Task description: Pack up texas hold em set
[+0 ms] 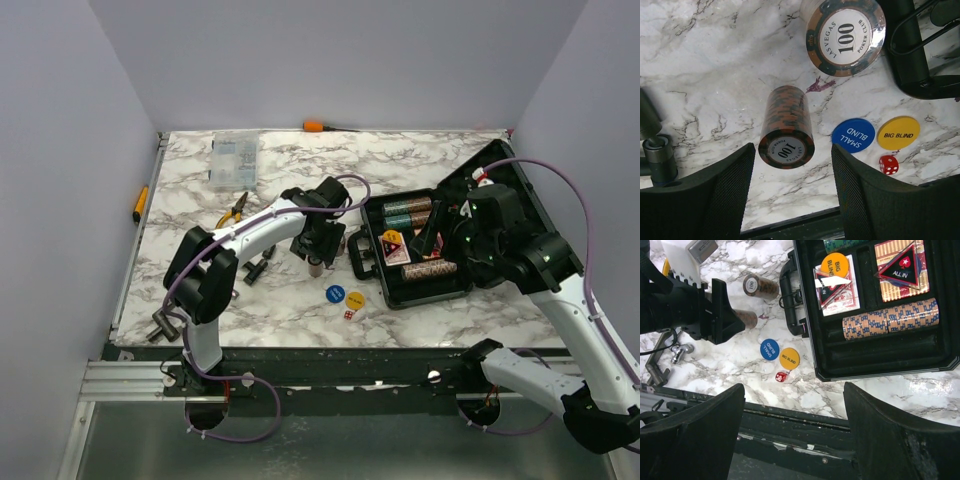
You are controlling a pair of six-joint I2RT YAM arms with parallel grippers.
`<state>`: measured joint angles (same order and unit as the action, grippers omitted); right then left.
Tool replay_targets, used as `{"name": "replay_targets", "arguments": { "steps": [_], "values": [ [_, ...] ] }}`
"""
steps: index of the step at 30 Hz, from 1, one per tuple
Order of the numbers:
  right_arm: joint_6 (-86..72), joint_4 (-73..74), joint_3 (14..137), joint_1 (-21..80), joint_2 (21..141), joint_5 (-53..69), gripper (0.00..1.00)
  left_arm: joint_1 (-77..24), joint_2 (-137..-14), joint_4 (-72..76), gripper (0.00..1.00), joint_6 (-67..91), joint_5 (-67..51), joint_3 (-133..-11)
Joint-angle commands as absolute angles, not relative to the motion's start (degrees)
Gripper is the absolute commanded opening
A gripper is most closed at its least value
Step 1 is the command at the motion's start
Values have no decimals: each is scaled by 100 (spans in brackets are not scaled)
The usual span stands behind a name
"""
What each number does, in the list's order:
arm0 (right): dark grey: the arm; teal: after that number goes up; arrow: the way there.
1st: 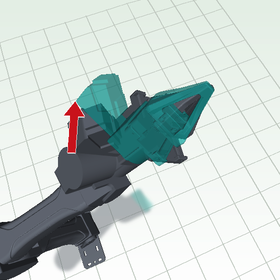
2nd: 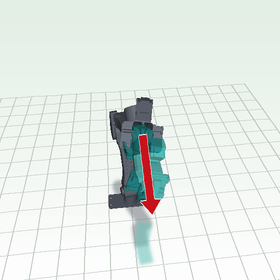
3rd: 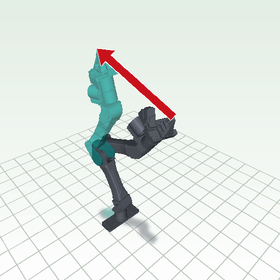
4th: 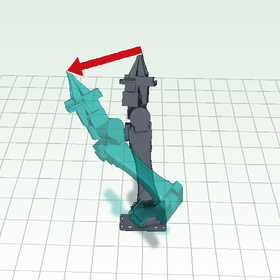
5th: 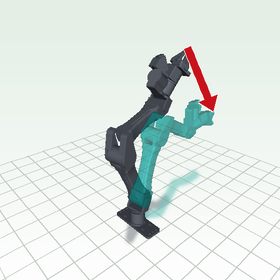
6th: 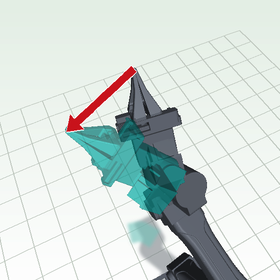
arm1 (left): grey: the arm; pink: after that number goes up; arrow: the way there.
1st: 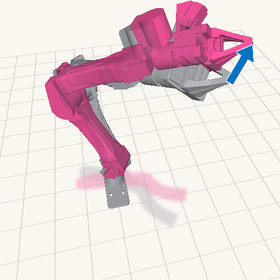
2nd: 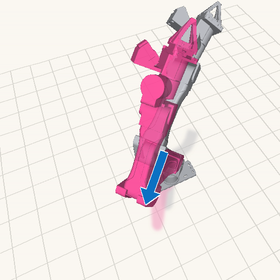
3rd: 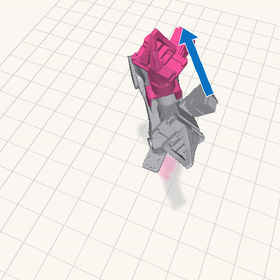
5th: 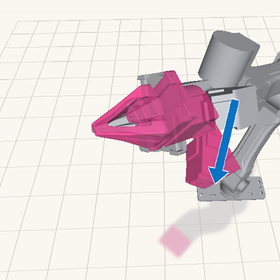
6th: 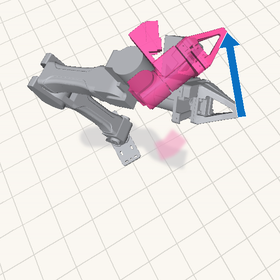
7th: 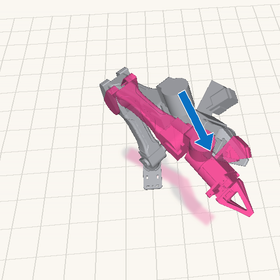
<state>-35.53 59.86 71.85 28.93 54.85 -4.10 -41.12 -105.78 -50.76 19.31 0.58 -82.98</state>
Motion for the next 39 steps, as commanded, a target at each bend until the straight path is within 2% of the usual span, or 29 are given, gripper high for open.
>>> {"name": "replay_targets", "arguments": {
  "steps": [1,4,13,21,23,25,29,39],
  "values": [
    [-3446,5986,7119,2921,5493,-325,83,-4069,-10641,-5214,60,1952,-65,-8261],
    [-3437,5970,7106,2921,5493,-312,83,-4063,-10711,-5217,53,1916,-117,-8283],
    [-3437,5976,7102,2922,5465,-336,83,-4066,-10836,-5206,53,1970,-167,-8270],
    [-3440,6004,7129,2919,5479,-327,83,-4063,-10871,-5100,46,1908,-220,-8299],
    [-3441,6024,7165,2924,5501,-330,83,-4063,-10885,-5081,40,1867,-237,-8306],
    [-3445,6034,7197,2922,5499,-339,83,-4066,-10907,-5089,30,1829,-253,-8321],
    [-3479,6064,7231,2919,5485,-335,83,-4066,-10867,-5089,0,1832,-288,-8276],
    [-3778,6010,7321,2920,5454,-183,83,-4065,-10117,-5012,0,2032,-490,-8022]
  ]
}}
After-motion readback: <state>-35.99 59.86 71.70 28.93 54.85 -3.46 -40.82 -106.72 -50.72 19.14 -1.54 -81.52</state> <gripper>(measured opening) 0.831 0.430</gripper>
